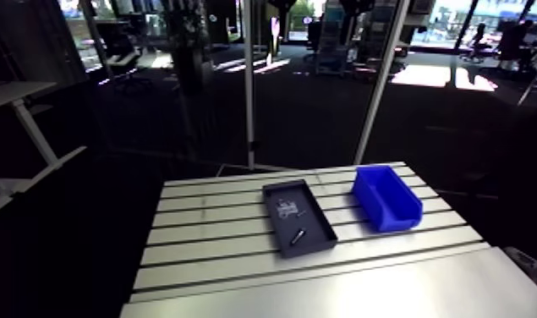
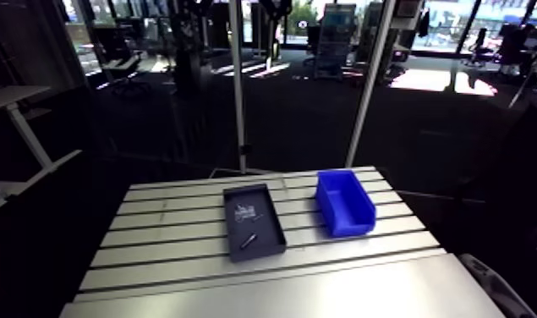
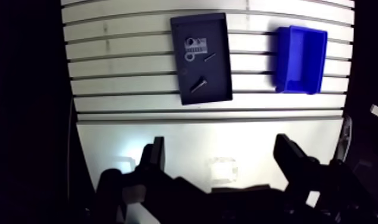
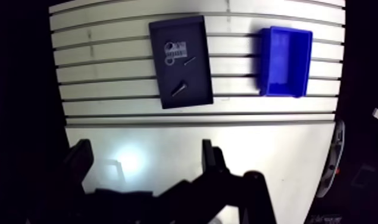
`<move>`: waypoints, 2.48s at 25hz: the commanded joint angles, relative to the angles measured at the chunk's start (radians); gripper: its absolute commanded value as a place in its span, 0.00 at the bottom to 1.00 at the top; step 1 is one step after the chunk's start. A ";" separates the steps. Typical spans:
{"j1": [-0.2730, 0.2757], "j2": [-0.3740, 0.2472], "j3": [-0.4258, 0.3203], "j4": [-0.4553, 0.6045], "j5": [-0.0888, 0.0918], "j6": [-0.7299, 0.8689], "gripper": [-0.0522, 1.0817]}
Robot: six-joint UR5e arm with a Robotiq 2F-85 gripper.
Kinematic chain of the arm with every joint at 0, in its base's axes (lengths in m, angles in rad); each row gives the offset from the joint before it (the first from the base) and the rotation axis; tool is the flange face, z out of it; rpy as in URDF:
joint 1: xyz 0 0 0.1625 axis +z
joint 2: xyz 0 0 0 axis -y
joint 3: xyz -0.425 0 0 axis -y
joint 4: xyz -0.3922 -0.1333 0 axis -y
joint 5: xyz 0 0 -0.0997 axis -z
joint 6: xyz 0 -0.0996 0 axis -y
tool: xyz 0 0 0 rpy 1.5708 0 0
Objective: Pick up the M10 bolt from the tray and put it into the blue bin.
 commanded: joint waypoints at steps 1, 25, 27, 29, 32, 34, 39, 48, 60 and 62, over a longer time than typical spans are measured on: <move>-0.002 0.007 0.018 -0.014 0.007 0.006 0.05; 0.026 0.038 0.287 -0.364 0.032 0.612 0.06; 0.027 0.040 0.307 -0.370 0.030 0.629 0.06; 0.027 0.040 0.333 -0.370 0.029 0.629 0.06; 0.029 0.041 0.364 -0.377 0.023 0.632 0.06; 0.029 0.043 0.377 -0.381 0.020 0.634 0.06; 0.027 0.047 0.414 -0.392 0.012 0.635 0.14; 0.027 0.035 0.531 -0.505 -0.078 0.718 0.40; 0.046 0.052 0.626 -0.604 -0.082 0.824 0.50; 0.047 0.060 0.640 -0.613 -0.080 0.842 0.51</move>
